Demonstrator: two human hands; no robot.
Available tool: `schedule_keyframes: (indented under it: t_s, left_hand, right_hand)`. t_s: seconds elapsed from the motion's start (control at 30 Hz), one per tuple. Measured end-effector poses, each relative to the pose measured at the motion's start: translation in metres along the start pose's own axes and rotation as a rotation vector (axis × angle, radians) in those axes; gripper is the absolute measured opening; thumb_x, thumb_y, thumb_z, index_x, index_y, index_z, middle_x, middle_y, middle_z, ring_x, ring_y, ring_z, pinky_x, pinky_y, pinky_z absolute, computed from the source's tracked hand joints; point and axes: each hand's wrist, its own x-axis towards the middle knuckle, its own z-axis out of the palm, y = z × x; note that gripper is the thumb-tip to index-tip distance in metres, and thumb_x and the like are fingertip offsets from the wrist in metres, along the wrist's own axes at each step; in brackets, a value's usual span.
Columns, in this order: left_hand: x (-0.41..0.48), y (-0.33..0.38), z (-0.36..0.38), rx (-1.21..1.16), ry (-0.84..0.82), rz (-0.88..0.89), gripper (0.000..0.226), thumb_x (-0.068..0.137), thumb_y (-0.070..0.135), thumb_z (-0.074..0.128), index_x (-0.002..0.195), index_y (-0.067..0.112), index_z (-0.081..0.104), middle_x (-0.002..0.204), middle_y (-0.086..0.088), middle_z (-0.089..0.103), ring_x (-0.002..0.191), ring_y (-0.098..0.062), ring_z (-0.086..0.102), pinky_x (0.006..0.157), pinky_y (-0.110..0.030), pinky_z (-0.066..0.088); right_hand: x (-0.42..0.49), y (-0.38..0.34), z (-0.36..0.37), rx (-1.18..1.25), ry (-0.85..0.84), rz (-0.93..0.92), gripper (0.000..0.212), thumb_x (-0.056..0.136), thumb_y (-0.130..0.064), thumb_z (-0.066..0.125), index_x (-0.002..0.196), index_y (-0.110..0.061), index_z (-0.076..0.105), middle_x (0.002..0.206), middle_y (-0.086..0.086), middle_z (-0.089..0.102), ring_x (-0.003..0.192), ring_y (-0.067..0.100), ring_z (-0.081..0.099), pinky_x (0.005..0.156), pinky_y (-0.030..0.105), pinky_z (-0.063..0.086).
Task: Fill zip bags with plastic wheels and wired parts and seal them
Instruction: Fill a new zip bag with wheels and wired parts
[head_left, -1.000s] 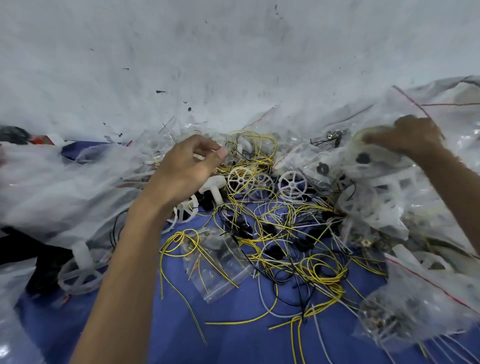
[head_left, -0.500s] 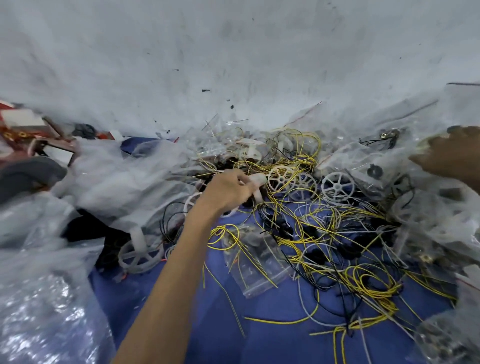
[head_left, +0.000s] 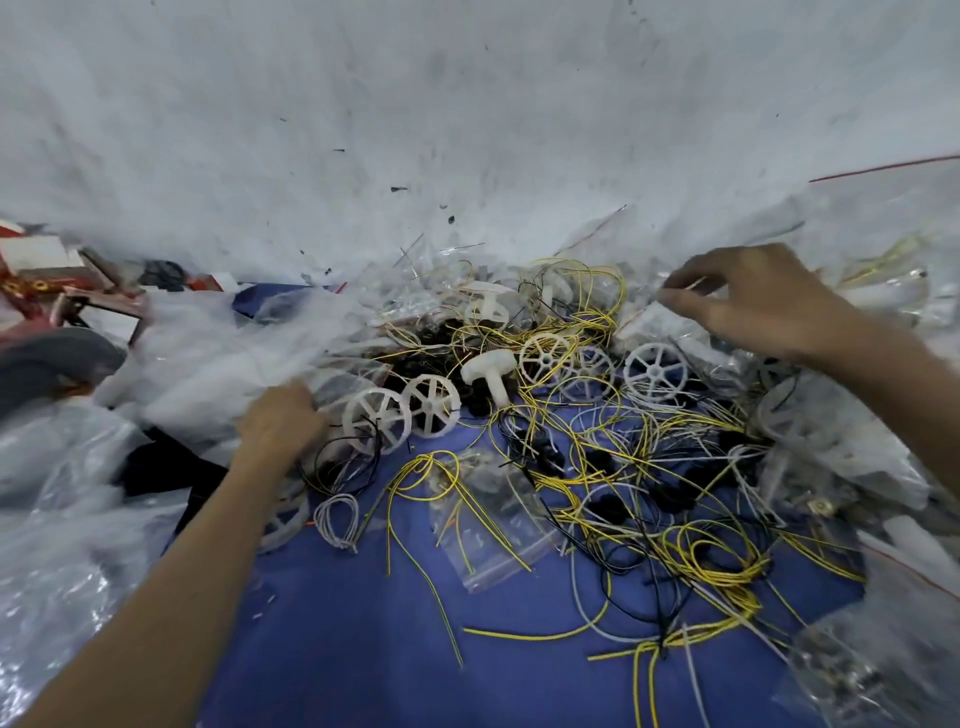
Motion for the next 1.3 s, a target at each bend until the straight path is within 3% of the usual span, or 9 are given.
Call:
schedule_keyframes:
  t_s: [0.1, 0.2, 0.5, 0.8, 0.93, 1.0, 1.13, 1.2, 1.3]
  left_hand:
    - [-0.002, -0.001, 0.000, 0.083, -0.002, 0.108, 0.025, 0.085, 0.018, 0.062, 0.105, 0.006, 0.067, 0.104, -0.019, 0.066, 0.096, -0.034, 0.061, 0.080, -0.035, 0.050]
    - [-0.003, -0.003, -0.001, 0.082, 0.090, 0.082, 0.024, 0.088, 0.017, 0.056, 0.107, 0.007, 0.067, 0.107, -0.020, 0.065, 0.098, -0.038, 0.060, 0.084, -0.039, 0.051]
    - [-0.009, 0.004, -0.021, -0.193, 0.390, -0.043, 0.030, 0.095, 0.028, 0.040, 0.111, 0.010, 0.058, 0.108, -0.026, 0.058, 0.101, -0.047, 0.053, 0.084, -0.043, 0.044]
    - [-0.015, 0.001, -0.012, -0.265, 0.126, 0.336, 0.029, 0.088, 0.031, 0.059, 0.113, 0.016, 0.058, 0.126, -0.012, 0.058, 0.117, -0.031, 0.049, 0.097, -0.040, 0.040]
    - [-0.025, 0.005, -0.020, -0.555, -0.257, 0.319, 0.074, 0.082, 0.077, 0.032, 0.123, 0.022, 0.058, 0.139, -0.010, 0.048, 0.124, -0.024, 0.044, 0.104, -0.039, 0.030]
    - [-0.022, 0.006, -0.018, -0.567, -0.231, 0.244, 0.083, 0.082, 0.078, 0.014, 0.118, 0.019, 0.060, 0.133, -0.013, 0.053, 0.115, -0.026, 0.050, 0.098, -0.039, 0.032]
    - [-0.012, 0.005, -0.008, -0.088, -0.048, 0.286, 0.041, 0.086, 0.055, 0.056, 0.091, 0.015, 0.062, 0.104, -0.010, 0.065, 0.096, -0.028, 0.058, 0.076, -0.032, 0.042]
    - [-0.008, 0.002, -0.001, -0.146, 0.032, 0.245, 0.038, 0.088, 0.045, 0.059, 0.066, 0.016, 0.050, 0.083, -0.011, 0.062, 0.083, -0.029, 0.058, 0.066, -0.031, 0.038]
    - [-0.005, -0.001, 0.003, -0.265, 0.148, 0.145, 0.035, 0.096, 0.038, 0.049, 0.069, 0.015, 0.050, 0.082, -0.017, 0.063, 0.073, -0.030, 0.058, 0.066, -0.033, 0.041]
  right_hand:
    - [-0.012, -0.026, -0.004, 0.165, -0.023, 0.013, 0.020, 0.085, -0.040, 0.060, 0.094, -0.026, 0.071, 0.079, -0.011, 0.061, 0.067, -0.007, 0.053, 0.062, 0.002, 0.034]
    - [-0.026, -0.042, -0.005, 0.330, -0.034, 0.017, 0.011, 0.085, -0.039, 0.061, 0.088, -0.032, 0.069, 0.076, -0.014, 0.065, 0.081, 0.004, 0.063, 0.071, 0.008, 0.042]
    - [-0.042, -0.069, 0.016, 0.873, -0.132, 0.163, 0.017, 0.089, -0.031, 0.058, 0.083, -0.023, 0.071, 0.080, -0.011, 0.073, 0.077, 0.003, 0.069, 0.070, 0.011, 0.045]
    - [-0.035, -0.089, 0.047, 0.960, -0.459, 0.222, 0.021, 0.090, -0.034, 0.057, 0.089, -0.018, 0.070, 0.088, -0.003, 0.074, 0.083, 0.009, 0.070, 0.084, 0.021, 0.045]
    - [-0.035, -0.081, 0.049, 0.999, -0.462, 0.206, 0.025, 0.089, -0.040, 0.056, 0.093, -0.020, 0.070, 0.091, -0.005, 0.074, 0.086, 0.008, 0.070, 0.088, 0.029, 0.045]
    - [-0.035, -0.078, 0.049, 1.004, -0.466, 0.213, 0.028, 0.087, -0.042, 0.056, 0.095, -0.018, 0.069, 0.090, -0.004, 0.074, 0.085, 0.008, 0.070, 0.088, 0.028, 0.046]
    - [-0.034, -0.071, 0.050, 1.006, -0.428, 0.245, 0.027, 0.088, -0.042, 0.056, 0.094, -0.018, 0.069, 0.089, -0.004, 0.074, 0.086, 0.009, 0.069, 0.093, 0.030, 0.047]
    - [-0.034, -0.071, 0.050, 1.002, -0.419, 0.248, 0.026, 0.089, -0.041, 0.056, 0.094, -0.018, 0.068, 0.089, -0.005, 0.074, 0.086, 0.009, 0.069, 0.094, 0.032, 0.046]
    - [-0.035, -0.072, 0.050, 1.003, -0.409, 0.241, 0.027, 0.089, -0.039, 0.057, 0.096, -0.016, 0.069, 0.088, -0.004, 0.074, 0.084, 0.010, 0.070, 0.091, 0.029, 0.046]
